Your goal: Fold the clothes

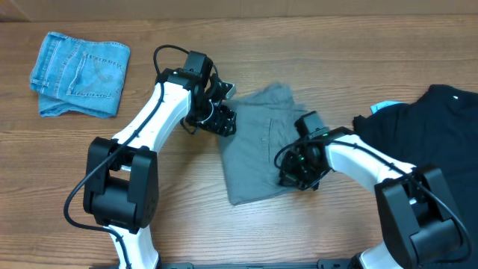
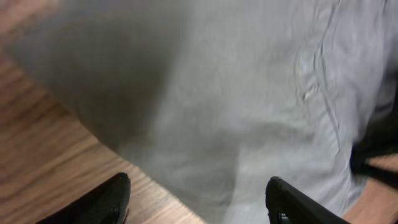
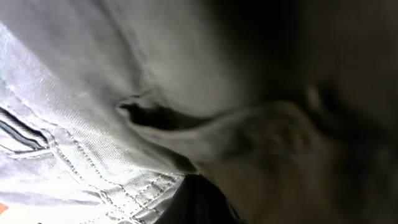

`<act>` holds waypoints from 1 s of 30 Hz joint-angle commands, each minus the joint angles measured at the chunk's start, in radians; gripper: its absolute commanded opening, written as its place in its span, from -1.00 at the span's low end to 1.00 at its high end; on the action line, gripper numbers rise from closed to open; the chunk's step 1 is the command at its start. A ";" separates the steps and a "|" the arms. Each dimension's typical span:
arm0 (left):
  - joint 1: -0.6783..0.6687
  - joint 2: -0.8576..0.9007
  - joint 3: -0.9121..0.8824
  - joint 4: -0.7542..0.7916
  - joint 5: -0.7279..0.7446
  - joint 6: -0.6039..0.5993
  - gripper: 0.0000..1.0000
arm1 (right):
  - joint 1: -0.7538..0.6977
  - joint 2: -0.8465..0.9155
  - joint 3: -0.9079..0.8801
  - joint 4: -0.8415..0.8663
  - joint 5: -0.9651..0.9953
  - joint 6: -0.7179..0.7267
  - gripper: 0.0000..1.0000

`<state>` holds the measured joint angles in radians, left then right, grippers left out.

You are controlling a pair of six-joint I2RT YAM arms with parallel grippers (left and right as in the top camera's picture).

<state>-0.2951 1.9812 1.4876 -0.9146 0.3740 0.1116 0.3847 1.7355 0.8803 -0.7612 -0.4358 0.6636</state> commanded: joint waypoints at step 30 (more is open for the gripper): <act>-0.008 0.038 0.013 0.161 -0.111 0.071 0.46 | -0.307 0.022 0.304 -0.270 -0.147 -0.288 -0.73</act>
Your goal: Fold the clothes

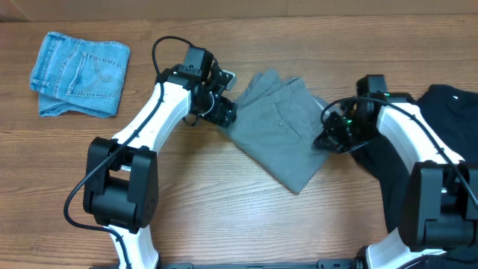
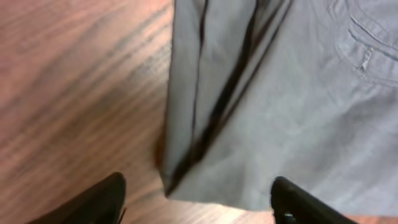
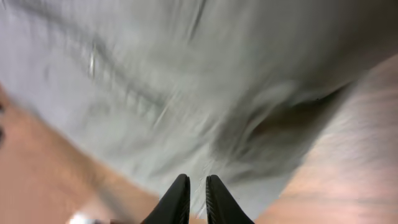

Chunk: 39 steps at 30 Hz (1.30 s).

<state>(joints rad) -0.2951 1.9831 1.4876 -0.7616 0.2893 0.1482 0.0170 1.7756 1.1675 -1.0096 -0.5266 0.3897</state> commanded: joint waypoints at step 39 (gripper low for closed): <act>0.027 0.134 0.130 -0.507 -0.063 -0.059 -0.12 | 0.099 -0.024 -0.112 -0.004 0.389 0.255 -0.61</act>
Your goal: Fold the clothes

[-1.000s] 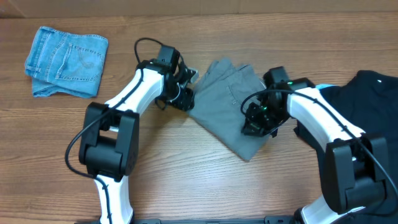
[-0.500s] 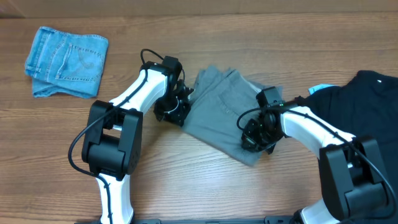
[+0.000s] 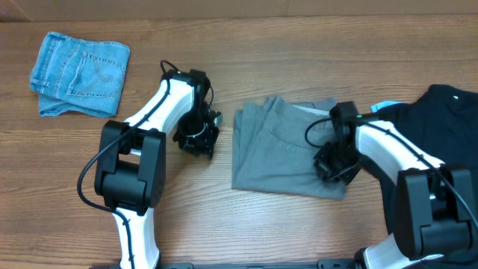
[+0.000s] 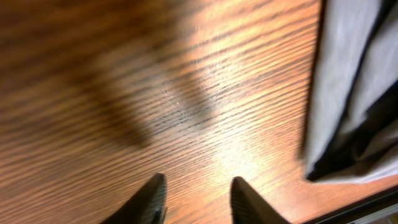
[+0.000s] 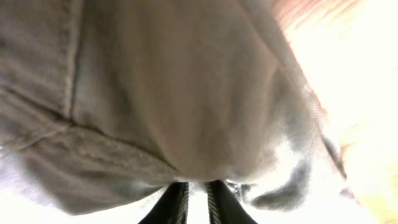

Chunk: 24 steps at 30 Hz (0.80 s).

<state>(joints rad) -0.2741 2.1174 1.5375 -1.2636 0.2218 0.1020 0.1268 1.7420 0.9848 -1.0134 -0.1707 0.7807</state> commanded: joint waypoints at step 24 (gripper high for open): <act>-0.029 0.003 -0.198 0.447 0.442 -0.381 0.79 | 0.099 0.052 0.031 0.209 -0.250 -0.196 -0.44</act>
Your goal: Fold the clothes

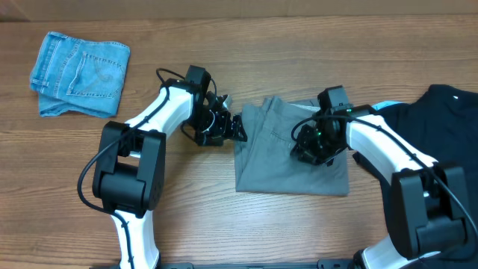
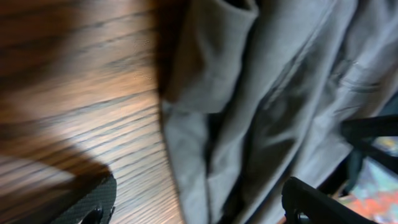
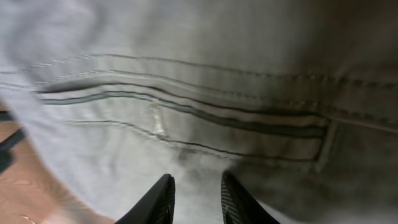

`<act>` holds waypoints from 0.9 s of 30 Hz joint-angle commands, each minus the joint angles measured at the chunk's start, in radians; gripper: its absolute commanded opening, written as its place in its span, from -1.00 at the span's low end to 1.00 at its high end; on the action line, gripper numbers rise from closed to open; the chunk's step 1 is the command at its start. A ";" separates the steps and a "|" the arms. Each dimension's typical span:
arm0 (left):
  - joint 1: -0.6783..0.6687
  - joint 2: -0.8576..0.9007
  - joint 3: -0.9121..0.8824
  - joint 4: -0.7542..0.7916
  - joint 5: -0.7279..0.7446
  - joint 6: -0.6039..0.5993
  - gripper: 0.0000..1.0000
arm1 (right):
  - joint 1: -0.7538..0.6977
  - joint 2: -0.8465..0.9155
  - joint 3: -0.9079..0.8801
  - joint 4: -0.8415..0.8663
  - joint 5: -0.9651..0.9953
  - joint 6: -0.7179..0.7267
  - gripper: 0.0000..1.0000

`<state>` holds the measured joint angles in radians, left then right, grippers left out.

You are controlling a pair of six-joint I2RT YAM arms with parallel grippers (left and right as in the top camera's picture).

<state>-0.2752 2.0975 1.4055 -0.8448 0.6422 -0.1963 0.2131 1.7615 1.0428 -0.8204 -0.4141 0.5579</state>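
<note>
The folded grey shorts point(image 1: 272, 163) lie as a rough rectangle in the middle of the table. My left gripper point(image 1: 236, 128) is at their upper left edge. It is wide open, and in the left wrist view point(image 2: 199, 208) the stacked grey folds point(image 2: 261, 93) run between its fingers. My right gripper point(image 1: 308, 152) rests on the upper middle of the shorts. In the right wrist view point(image 3: 194, 199) its fingers stand a little apart over the pocket seam point(image 3: 186, 106), with nothing gripped.
Folded blue jeans point(image 1: 81, 63) lie at the back left. A black garment point(image 1: 441, 127) is spread at the right edge, close to the right arm. Bare wood point(image 1: 187, 217) lies in front of the shorts.
My left gripper has moved from the bare wood to the shorts' upper left edge and opened wider. My right gripper has moved from the lower right of the shorts to their upper middle and parted.
First the shorts lay tilted, my left gripper at their upper left and my right shut at their right edge. Then they lay diagonally, further right. Then they lay squared, with the left gripper off on the wood. Now both grippers are open at the shorts.
</note>
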 commanded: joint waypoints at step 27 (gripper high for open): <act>-0.178 0.023 -0.172 0.330 0.039 -0.238 0.54 | 0.016 0.040 -0.051 0.044 -0.006 0.045 -0.53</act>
<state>-0.4328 2.0628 1.2671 -0.5282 0.7712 -0.4213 0.2234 1.7966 1.0046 -0.7780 -0.4156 0.5983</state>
